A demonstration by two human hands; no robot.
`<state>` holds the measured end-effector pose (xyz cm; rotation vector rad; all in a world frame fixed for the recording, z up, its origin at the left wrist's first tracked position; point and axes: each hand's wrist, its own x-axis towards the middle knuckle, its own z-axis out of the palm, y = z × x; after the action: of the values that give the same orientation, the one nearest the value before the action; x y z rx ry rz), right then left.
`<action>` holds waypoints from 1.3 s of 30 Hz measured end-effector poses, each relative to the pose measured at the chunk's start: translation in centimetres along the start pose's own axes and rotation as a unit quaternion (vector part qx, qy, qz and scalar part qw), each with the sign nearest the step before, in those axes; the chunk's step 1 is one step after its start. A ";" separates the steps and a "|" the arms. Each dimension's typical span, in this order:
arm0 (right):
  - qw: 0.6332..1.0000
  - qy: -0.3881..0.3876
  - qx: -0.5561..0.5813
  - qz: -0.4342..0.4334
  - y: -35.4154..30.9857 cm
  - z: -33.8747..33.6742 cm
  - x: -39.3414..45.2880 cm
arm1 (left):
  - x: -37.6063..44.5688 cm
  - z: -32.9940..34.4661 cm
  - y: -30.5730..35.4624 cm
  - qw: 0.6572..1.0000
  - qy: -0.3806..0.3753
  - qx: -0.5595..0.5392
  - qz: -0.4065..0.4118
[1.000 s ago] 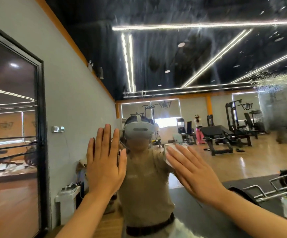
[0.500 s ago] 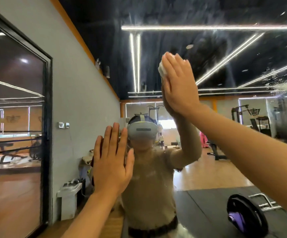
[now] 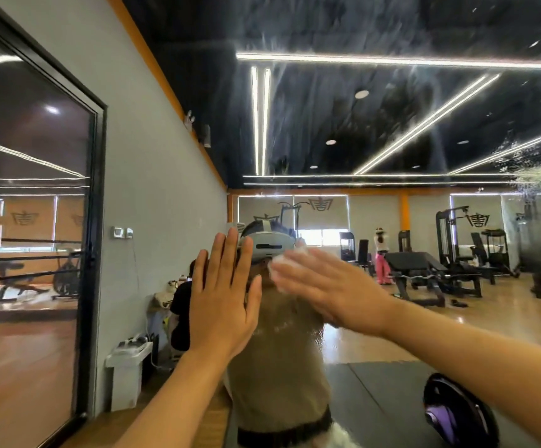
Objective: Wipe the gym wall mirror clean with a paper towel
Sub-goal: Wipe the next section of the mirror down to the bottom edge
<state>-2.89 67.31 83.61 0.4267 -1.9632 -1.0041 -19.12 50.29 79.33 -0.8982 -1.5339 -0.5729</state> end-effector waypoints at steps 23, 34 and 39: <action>0.999 0.037 -0.028 0.028 -6.4 2.3 1.3 | -0.1 -3.2 -3.9 0.989 -0.007 -0.100 -0.104; 0.977 0.104 -0.028 0.187 6.1 -2.0 14.2 | -0.8 -2.1 -5.3 0.998 -0.012 -0.026 -0.057; 0.939 0.154 -0.032 0.307 7.8 -3.0 18.3 | -0.7 -2.1 -5.4 0.998 -0.005 -0.037 -0.054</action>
<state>-10.16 59.37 100.54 -0.0734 -1.6140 -0.5529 -22.18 45.36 79.75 -0.8786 -1.5850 -0.7072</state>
